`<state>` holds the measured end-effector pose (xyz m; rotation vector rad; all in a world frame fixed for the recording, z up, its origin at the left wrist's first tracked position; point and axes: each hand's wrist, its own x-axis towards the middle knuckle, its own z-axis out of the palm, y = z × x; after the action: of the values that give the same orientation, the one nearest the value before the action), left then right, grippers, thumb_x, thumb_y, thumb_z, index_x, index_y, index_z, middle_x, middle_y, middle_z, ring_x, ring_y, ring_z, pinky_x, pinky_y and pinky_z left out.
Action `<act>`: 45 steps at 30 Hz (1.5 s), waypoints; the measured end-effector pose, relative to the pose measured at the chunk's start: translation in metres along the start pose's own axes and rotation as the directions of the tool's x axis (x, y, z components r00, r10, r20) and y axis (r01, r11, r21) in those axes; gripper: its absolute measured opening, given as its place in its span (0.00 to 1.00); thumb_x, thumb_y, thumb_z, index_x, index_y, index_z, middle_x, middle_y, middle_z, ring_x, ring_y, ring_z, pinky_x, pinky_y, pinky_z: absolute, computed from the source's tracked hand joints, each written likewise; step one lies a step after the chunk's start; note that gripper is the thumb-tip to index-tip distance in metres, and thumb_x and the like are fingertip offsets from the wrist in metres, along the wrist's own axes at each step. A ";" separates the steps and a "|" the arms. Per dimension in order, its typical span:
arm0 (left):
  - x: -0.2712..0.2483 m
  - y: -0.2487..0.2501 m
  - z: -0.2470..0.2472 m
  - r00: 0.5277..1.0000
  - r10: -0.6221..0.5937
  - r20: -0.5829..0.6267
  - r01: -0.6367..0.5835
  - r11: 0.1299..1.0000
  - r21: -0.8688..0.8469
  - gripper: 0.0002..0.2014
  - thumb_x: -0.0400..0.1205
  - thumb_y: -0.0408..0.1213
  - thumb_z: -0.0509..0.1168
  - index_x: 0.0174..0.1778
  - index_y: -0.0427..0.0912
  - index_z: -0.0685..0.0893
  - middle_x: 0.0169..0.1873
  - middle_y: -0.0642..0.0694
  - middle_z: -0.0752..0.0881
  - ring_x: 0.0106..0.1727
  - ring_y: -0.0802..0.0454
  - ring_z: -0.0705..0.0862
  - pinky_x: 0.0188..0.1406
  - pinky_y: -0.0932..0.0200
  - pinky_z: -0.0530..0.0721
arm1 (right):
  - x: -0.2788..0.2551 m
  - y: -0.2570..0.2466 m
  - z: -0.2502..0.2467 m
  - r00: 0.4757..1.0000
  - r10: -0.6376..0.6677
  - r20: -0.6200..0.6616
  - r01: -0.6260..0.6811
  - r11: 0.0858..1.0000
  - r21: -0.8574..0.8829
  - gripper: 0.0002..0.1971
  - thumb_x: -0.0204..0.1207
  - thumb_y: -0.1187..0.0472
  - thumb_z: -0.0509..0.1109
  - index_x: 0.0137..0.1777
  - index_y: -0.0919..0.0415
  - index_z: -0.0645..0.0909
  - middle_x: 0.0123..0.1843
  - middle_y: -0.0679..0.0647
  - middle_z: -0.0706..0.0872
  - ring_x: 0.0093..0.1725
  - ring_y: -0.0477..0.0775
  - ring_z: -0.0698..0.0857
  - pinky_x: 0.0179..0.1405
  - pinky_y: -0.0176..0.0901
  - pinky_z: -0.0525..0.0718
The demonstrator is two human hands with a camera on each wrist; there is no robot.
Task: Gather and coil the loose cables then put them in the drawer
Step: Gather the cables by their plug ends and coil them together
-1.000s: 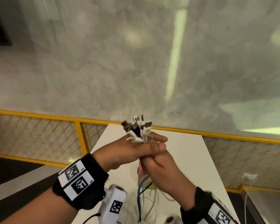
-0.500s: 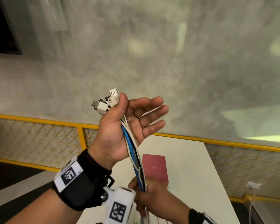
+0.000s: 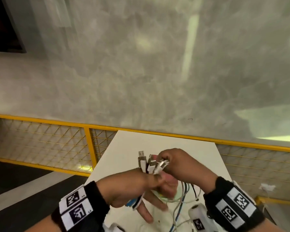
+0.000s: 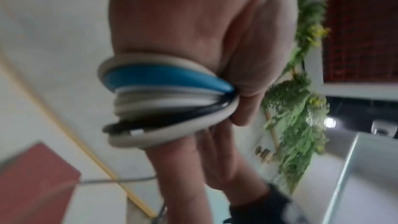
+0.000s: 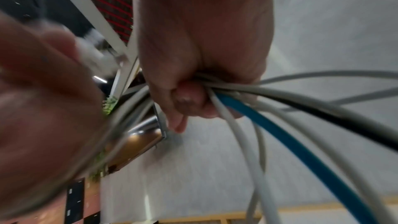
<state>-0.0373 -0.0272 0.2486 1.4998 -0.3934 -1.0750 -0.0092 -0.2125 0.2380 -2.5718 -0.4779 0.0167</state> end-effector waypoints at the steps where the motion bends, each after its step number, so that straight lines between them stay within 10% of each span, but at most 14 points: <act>1: 0.000 0.001 0.004 0.995 0.036 -0.092 -0.031 0.998 0.059 0.12 0.83 0.58 0.62 0.53 0.64 0.90 0.57 0.58 0.91 0.61 0.54 0.88 0.56 0.40 0.88 | -0.001 -0.003 0.000 1.000 0.014 -0.008 -0.015 0.999 -0.029 0.11 0.69 0.64 0.70 0.32 0.45 0.79 0.28 0.40 0.80 0.32 0.38 0.79 0.31 0.32 0.71; 3: 0.003 -0.001 0.006 0.959 0.164 -0.230 -0.112 0.968 0.224 0.10 0.87 0.51 0.59 0.54 0.71 0.84 0.55 0.65 0.88 0.53 0.73 0.83 0.57 0.60 0.87 | -0.005 -0.011 -0.002 0.998 0.036 -0.042 -0.038 0.998 -0.047 0.12 0.68 0.63 0.69 0.28 0.47 0.75 0.28 0.42 0.80 0.31 0.40 0.78 0.30 0.37 0.72; 5: 0.008 -0.002 0.003 0.912 0.259 -0.319 -0.163 0.940 0.298 0.09 0.88 0.48 0.59 0.50 0.70 0.82 0.48 0.61 0.85 0.42 0.70 0.81 0.51 0.72 0.82 | -0.010 -0.021 -0.006 0.995 0.040 -0.091 -0.044 0.998 -0.037 0.07 0.70 0.61 0.68 0.33 0.49 0.78 0.32 0.46 0.84 0.34 0.44 0.81 0.34 0.46 0.78; 9: 0.009 0.003 -0.013 0.832 0.313 -0.457 -0.237 0.947 0.216 0.06 0.82 0.61 0.61 0.45 0.79 0.83 0.56 0.55 0.80 0.55 0.55 0.75 0.68 0.40 0.79 | -0.023 -0.039 -0.013 0.984 -0.004 -0.180 0.008 1.000 0.023 0.04 0.78 0.54 0.65 0.49 0.43 0.80 0.40 0.44 0.86 0.39 0.46 0.85 0.42 0.47 0.84; 13: 0.003 0.017 -0.018 0.796 0.387 -0.465 -0.470 0.880 -0.071 0.22 0.81 0.54 0.60 0.71 0.57 0.80 0.70 0.59 0.83 0.67 0.60 0.83 0.67 0.43 0.84 | -0.026 -0.054 -0.007 0.946 -0.071 -0.318 0.099 0.993 0.070 0.16 0.84 0.53 0.60 0.70 0.41 0.76 0.59 0.40 0.87 0.56 0.43 0.84 0.55 0.42 0.81; 16: 0.006 0.030 -0.009 0.778 0.372 -0.507 -0.555 0.784 -0.277 0.27 0.80 0.57 0.57 0.68 0.45 0.84 0.53 0.48 0.92 0.47 0.54 0.92 0.48 0.53 0.90 | -0.026 -0.067 0.002 0.915 -0.124 -0.384 0.150 0.988 0.037 0.25 0.81 0.46 0.51 0.78 0.40 0.67 0.63 0.42 0.84 0.62 0.46 0.82 0.59 0.49 0.82; 19: 0.010 0.039 -0.003 0.791 0.331 -0.514 -0.548 0.757 -0.356 0.28 0.79 0.60 0.58 0.64 0.46 0.89 0.57 0.44 0.92 0.52 0.51 0.93 0.64 0.47 0.84 | -0.029 -0.075 0.007 0.908 -0.147 -0.391 0.154 0.988 -0.014 0.27 0.82 0.48 0.47 0.83 0.41 0.58 0.65 0.43 0.81 0.63 0.49 0.82 0.56 0.48 0.83; 23: 0.010 0.038 0.002 0.831 0.343 -0.438 -0.507 0.790 -0.343 0.26 0.72 0.64 0.72 0.63 0.57 0.89 0.71 0.54 0.84 0.71 0.52 0.82 0.74 0.48 0.78 | -0.031 -0.084 0.006 0.907 -0.206 -0.366 0.206 0.978 -0.040 0.24 0.81 0.55 0.49 0.76 0.49 0.69 0.69 0.47 0.79 0.61 0.46 0.80 0.52 0.40 0.80; 28: 0.010 0.036 0.005 0.809 0.413 -0.418 -0.569 0.725 -0.387 0.24 0.78 0.55 0.61 0.66 0.50 0.87 0.72 0.51 0.83 0.76 0.47 0.77 0.44 0.59 0.90 | -0.036 -0.077 0.020 0.907 -0.128 -0.400 0.222 0.955 0.196 0.23 0.81 0.54 0.58 0.75 0.34 0.67 0.65 0.33 0.80 0.61 0.32 0.78 0.54 0.18 0.71; 33: 0.013 0.043 -0.017 0.695 0.501 -0.515 -0.717 0.536 -0.445 0.17 0.81 0.44 0.58 0.57 0.43 0.88 0.67 0.42 0.87 0.70 0.40 0.84 0.69 0.39 0.78 | -0.044 -0.058 0.042 0.971 0.154 -0.183 0.004 0.753 0.658 0.14 0.75 0.57 0.67 0.50 0.33 0.77 0.34 0.48 0.85 0.29 0.47 0.85 0.37 0.51 0.88; 40: -0.005 0.034 -0.014 0.750 0.611 -0.252 -0.652 0.619 -0.438 0.16 0.79 0.40 0.67 0.63 0.46 0.89 0.39 0.44 0.92 0.20 0.60 0.83 0.25 0.60 0.86 | -0.048 -0.022 0.056 0.971 0.009 0.239 -0.157 0.777 0.609 0.05 0.77 0.59 0.68 0.47 0.53 0.85 0.28 0.48 0.81 0.26 0.47 0.81 0.32 0.38 0.82; 45: -0.019 0.007 -0.011 0.858 0.496 0.135 -0.423 0.830 -0.363 0.21 0.86 0.41 0.64 0.69 0.31 0.80 0.27 0.46 0.85 0.16 0.66 0.76 0.24 0.65 0.80 | -0.029 0.011 0.038 0.972 0.011 0.233 -0.084 0.949 0.303 0.13 0.71 0.52 0.71 0.51 0.57 0.87 0.42 0.52 0.91 0.36 0.49 0.87 0.43 0.51 0.90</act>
<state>-0.0360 -0.0081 0.2609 0.9232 -0.6701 -0.8637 -0.0366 -0.2124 0.1968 -2.2783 -0.4562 0.3805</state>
